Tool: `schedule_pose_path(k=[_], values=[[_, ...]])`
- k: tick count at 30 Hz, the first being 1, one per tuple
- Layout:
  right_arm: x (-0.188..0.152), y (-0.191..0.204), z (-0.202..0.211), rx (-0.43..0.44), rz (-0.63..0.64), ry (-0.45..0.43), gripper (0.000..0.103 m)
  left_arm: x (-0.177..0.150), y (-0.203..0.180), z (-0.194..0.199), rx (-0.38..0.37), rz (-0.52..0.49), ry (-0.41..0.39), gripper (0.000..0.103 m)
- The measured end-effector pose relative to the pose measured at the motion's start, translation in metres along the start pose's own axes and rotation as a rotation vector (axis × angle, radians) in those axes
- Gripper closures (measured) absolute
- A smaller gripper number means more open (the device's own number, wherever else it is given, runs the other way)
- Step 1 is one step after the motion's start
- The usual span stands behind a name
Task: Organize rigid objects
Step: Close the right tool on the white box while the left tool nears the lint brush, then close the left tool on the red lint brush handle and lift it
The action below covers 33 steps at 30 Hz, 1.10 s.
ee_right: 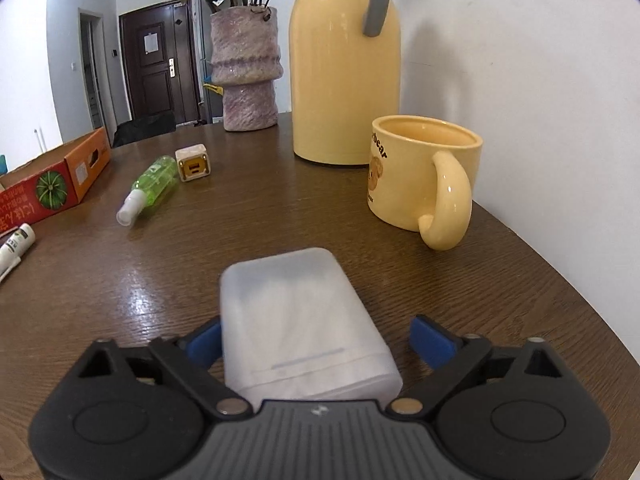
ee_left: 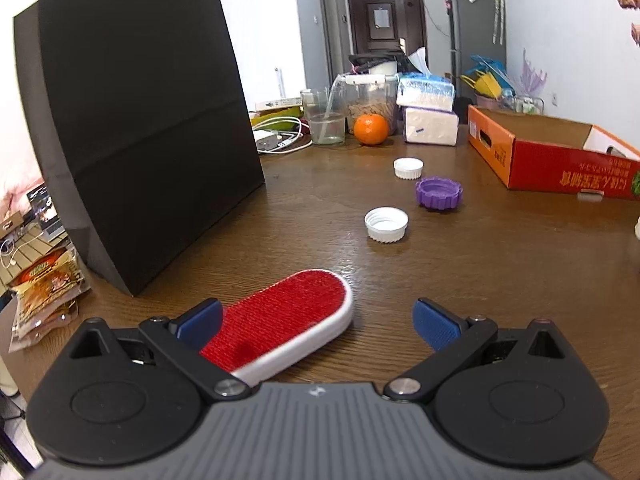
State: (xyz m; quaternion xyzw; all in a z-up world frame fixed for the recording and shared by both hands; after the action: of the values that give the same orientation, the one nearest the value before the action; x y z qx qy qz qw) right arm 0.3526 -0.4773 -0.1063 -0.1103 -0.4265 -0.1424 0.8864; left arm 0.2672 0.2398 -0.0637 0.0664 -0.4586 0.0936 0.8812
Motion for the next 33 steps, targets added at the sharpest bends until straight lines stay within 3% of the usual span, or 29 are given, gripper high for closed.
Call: schedule_pose_path(k=[3,12,19,23,29,33], values=[[0.000,0.005,0.005,-0.012,-0.001,-0.007,0.038,-0.001,0.007,-0.005,-0.019,-0.024,0.021,0.000],[-0.010,0.033,0.020,-0.048,-0.024,-0.017,0.038,0.001,0.037,-0.011,-0.066,-0.054,0.048,0.000],[-0.012,0.047,0.024,-0.080,-0.031,-0.009,0.038,-0.005,0.054,-0.020,-0.149,-0.091,0.101,0.000],[-0.013,0.054,0.027,-0.096,-0.020,-0.006,0.038,-0.008,0.059,-0.030,-0.152,-0.115,0.130,0.000],[-0.014,0.064,0.030,-0.106,-0.018,0.000,0.038,-0.011,0.072,-0.038,-0.194,-0.055,0.132,0.000],[-0.014,0.067,0.031,-0.107,-0.027,0.001,0.038,-0.013,0.072,-0.038,-0.180,-0.013,0.131,0.000]])
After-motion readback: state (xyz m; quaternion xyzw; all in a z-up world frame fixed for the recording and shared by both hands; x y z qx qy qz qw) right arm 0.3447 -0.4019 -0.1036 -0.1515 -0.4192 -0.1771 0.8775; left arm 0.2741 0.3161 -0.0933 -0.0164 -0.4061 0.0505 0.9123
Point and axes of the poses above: each gripper's, at about its wrist camera, not at the fingertips, and z roughly against the way its jaws point, y to its left, x to its top, the point moved 2 cm from there along -z, roughly the way its jaws point, and after that the axes turned 9 degrees about -x, right-handed, at the moved point
